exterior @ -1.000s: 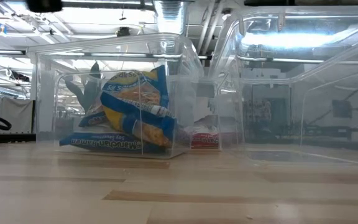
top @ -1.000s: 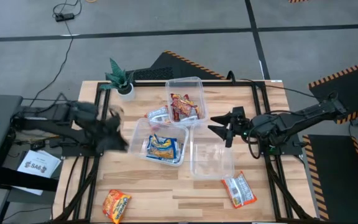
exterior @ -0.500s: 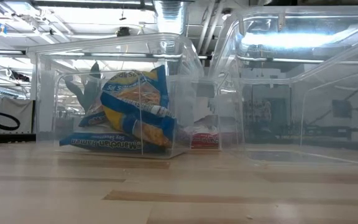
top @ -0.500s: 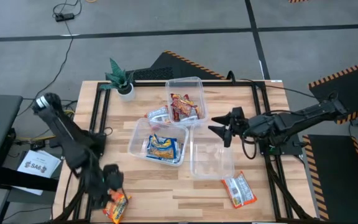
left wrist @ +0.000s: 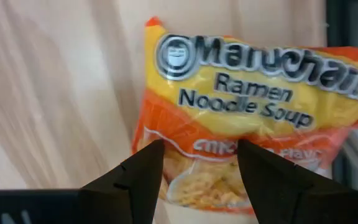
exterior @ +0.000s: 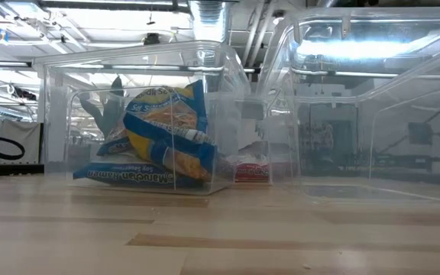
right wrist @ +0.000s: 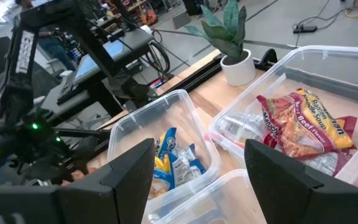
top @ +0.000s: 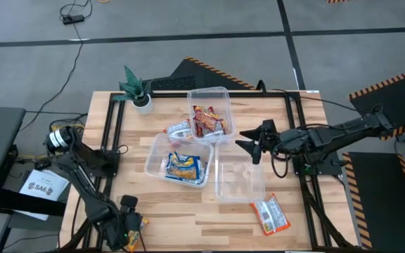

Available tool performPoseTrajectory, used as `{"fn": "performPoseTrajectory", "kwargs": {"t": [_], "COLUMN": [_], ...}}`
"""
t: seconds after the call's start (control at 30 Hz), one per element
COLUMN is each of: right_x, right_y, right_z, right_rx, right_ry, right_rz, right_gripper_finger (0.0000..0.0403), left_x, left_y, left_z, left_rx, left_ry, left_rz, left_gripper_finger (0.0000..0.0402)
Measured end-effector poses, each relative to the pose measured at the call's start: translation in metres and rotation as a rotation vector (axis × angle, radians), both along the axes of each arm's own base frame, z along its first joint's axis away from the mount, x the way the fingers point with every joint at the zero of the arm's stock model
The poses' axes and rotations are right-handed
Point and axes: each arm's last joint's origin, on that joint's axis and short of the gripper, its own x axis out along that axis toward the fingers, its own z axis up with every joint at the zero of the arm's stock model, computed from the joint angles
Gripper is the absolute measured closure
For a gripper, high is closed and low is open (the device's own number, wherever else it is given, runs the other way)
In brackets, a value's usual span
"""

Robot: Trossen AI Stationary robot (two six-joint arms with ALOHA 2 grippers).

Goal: Sort Maruchan noodles
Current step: Put the bottom left orange noodle pack into the bottom right transparent bin

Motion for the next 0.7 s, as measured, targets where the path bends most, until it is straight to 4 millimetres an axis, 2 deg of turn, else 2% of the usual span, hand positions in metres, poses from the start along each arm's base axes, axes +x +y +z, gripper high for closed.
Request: {"fn": "performPoseTrajectory", "kwargs": {"t": [0.2, 0.27, 0.37, 0.5, 0.6, 0.7], "right_x": [0.000, 0.000, 0.000, 0.000, -0.001, -0.001], "right_y": [0.000, 0.000, 0.000, 0.000, 0.000, 0.000], "right_z": [-0.001, -0.001, -0.001, -0.002, -0.002, -0.002], "right_rx": [0.016, 0.021, 0.023, 0.024, 0.023, 0.022], "right_ry": [0.008, 0.006, 0.006, 0.007, 0.010, 0.013], "right_rz": [-0.004, -0.005, -0.006, -0.006, -0.006, -0.006], "right_gripper_finger": [0.0132, 0.0132, 0.0132, 0.0132, 0.0132, 0.0132], "left_x": [0.002, 0.002, 0.003, 0.006, 0.007, 0.005], "left_y": [-0.004, -0.003, 0.001, 0.006, 0.013, 0.026], "left_z": [-0.015, -0.016, -0.017, -0.011, -0.002, 0.016], "left_rx": [0.049, 0.061, 0.076, 0.061, 0.047, 0.037], "left_ry": [0.041, 0.047, 0.061, 0.071, 0.048, 0.030], "left_rz": [-0.010, -0.009, 0.003, 0.020, 0.046, 0.066], "left_gripper_finger": [0.0206, 0.0218, 0.0267, 0.0376, 0.0392, 0.0400]}}
